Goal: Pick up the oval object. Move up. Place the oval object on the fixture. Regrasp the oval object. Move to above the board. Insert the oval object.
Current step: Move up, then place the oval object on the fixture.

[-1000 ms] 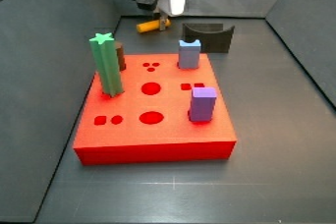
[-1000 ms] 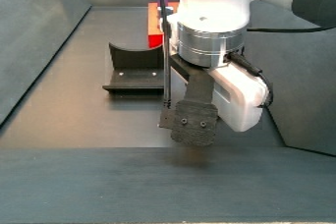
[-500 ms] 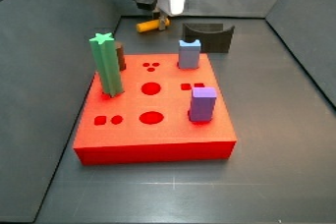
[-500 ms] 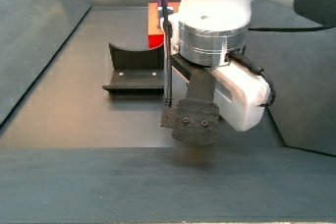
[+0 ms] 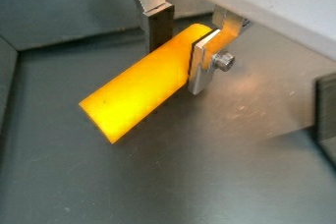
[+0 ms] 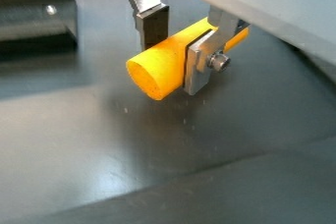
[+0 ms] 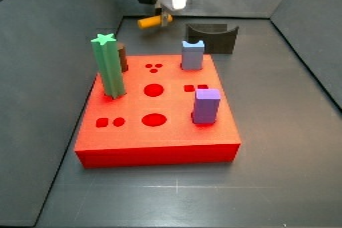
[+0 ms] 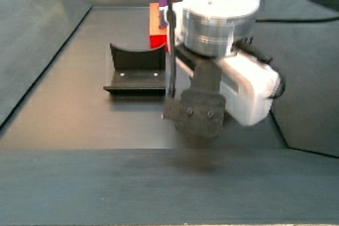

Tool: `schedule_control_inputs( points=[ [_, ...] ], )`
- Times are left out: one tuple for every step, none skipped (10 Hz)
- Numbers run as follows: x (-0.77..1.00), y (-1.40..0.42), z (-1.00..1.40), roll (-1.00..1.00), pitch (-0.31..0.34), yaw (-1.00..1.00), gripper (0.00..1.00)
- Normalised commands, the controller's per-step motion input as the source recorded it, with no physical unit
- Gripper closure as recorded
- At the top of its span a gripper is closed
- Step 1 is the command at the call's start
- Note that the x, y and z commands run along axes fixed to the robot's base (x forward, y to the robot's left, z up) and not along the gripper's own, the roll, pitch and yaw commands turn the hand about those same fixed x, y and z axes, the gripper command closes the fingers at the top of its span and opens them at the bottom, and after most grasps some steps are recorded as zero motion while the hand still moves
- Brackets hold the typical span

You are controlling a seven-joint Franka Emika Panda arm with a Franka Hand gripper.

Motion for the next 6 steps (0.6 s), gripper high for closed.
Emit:
schedule_control_inputs(
  points=[
    [0.0,-0.04,0.62,0.01,0.034,0.04,1.0],
    [0.0,-0.02,0.45,0.04,0.07,0.02,1.0],
    [-0.01,-0.01,0.32,0.06,0.094,0.01,1.0],
    [-0.01,-0.01,0.24,0.08,0.104,0.01,1.0],
    [0.0,0.0,1.0,0.0,0.0,0.0,1.0],
    [0.0,0.0,1.0,0.0,0.003,0.0,1.0]
  ],
)
